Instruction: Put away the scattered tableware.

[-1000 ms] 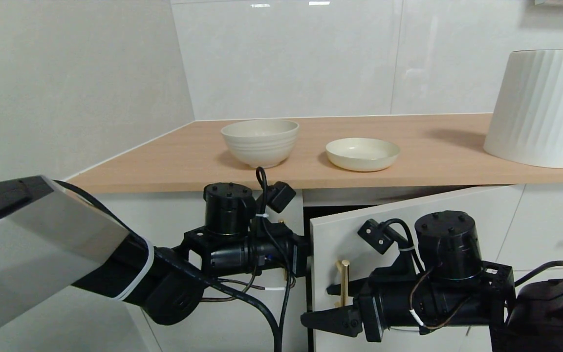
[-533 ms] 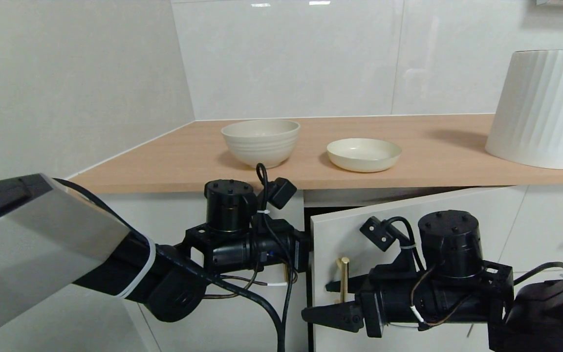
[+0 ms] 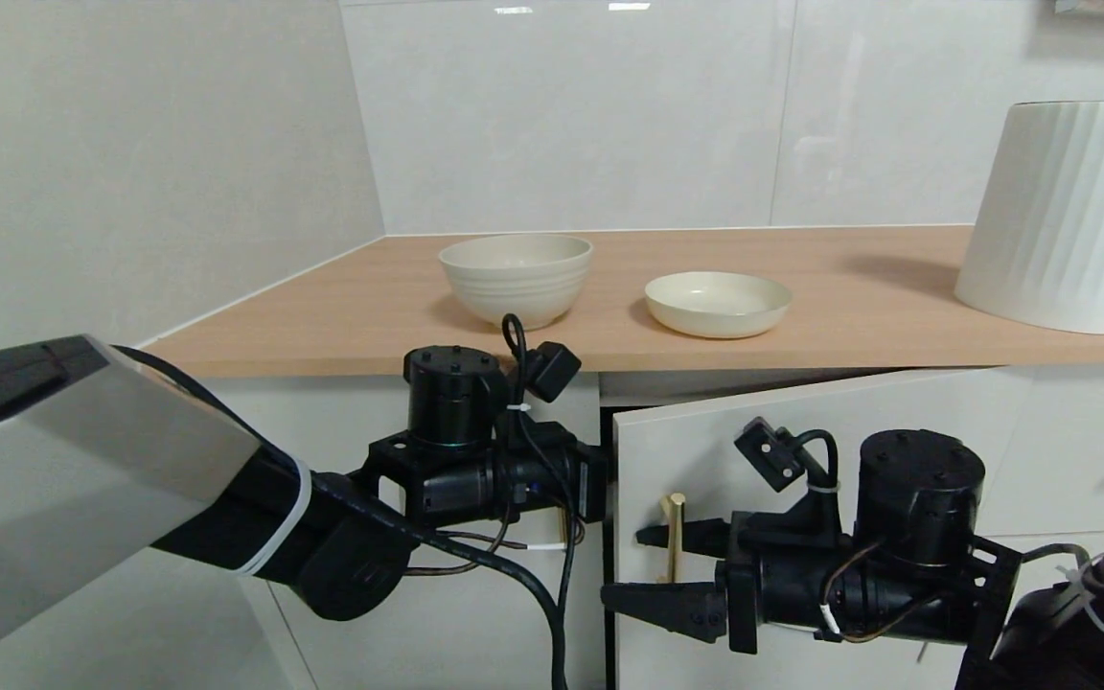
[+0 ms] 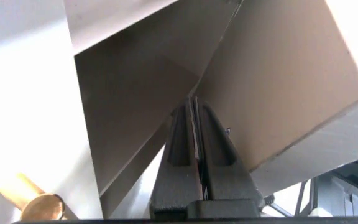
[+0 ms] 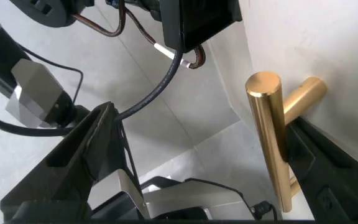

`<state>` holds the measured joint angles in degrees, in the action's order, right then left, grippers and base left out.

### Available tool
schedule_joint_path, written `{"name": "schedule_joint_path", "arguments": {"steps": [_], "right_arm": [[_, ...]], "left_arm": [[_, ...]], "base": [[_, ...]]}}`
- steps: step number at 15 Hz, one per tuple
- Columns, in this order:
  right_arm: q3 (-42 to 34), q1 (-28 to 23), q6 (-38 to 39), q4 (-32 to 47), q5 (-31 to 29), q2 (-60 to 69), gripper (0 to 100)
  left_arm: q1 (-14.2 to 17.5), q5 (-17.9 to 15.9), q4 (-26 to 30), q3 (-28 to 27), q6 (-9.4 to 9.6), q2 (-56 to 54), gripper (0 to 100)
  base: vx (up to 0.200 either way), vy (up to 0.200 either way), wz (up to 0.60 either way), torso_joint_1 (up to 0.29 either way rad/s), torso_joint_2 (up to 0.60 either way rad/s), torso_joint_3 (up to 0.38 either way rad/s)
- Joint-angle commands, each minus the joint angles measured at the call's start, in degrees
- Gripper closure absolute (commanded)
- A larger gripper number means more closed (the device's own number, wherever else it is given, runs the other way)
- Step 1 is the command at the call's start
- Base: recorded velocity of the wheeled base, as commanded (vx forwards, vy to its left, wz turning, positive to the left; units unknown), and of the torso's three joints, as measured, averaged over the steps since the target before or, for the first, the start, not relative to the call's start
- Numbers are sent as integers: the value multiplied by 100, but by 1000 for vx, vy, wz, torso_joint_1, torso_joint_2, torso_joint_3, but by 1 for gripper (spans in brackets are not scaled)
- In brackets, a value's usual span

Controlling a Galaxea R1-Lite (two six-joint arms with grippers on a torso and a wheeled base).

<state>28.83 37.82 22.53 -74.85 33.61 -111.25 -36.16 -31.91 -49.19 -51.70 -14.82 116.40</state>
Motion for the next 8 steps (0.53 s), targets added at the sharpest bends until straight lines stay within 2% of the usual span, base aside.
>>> {"name": "schedule_joint_path", "arguments": {"steps": [1, 4, 8], "right_arm": [[-106, -160, -12, 102, -91, -72, 0], [-185, -442, -47, 102, -83, -63, 0], [-176, -468, -47, 102, -83, -37, 0]], "left_arm": [[-23, -60, -29, -24, -12, -38, 100], [-49, -52, -21, -68, -12, -38, 100], [-111, -43, -12, -77, -12, -56, 100]], "base": [[0, 0, 0, 0, 0, 0], [0, 0, 0, 0, 0, 0], [0, 0, 0, 0, 0, 0]]}}
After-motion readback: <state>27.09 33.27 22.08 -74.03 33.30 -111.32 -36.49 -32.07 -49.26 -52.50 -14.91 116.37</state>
